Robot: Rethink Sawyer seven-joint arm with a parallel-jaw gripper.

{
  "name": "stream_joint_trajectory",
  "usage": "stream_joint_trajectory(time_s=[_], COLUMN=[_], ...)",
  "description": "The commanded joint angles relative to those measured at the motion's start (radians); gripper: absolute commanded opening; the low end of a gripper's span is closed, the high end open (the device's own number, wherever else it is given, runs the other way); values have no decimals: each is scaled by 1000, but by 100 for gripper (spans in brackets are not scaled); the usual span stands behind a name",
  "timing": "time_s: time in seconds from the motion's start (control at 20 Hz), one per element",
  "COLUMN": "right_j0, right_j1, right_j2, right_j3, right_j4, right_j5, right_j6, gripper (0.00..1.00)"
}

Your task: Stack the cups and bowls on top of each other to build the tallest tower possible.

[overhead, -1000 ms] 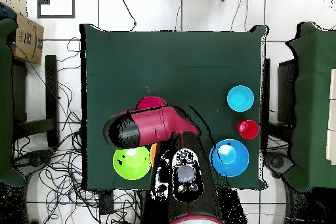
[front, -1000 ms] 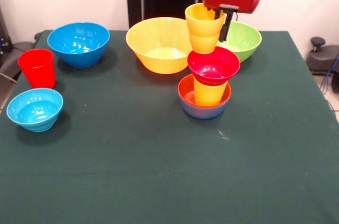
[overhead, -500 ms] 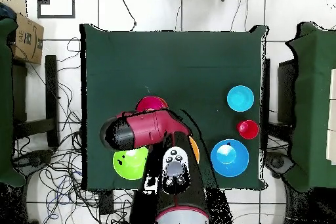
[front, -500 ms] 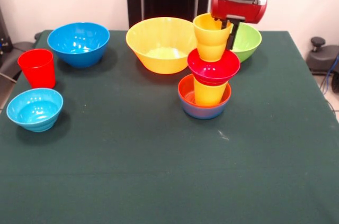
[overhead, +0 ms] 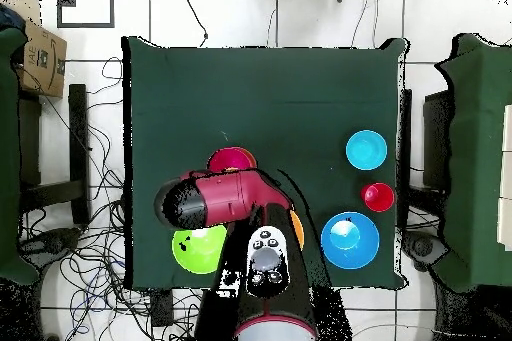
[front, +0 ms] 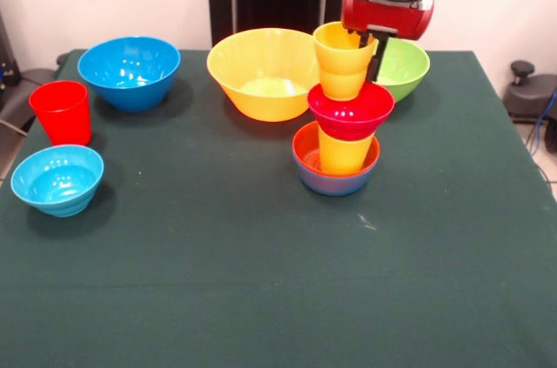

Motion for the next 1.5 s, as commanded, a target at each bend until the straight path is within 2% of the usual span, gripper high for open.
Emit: stream_joint_trajectory(time_s=[0.05,0.8,1.2,1.5], right_j0=[18,48,59,66], right_j1=[49,146,159,142], right_j2=[10,-1,-15,-27], right_j3=[-2,-42,-40,-69], right_j4=[37,84,103,124], right_j5=[-87,-150,-172,-119], right_j6=[164,162,157,145], gripper=[0,0,0,0])
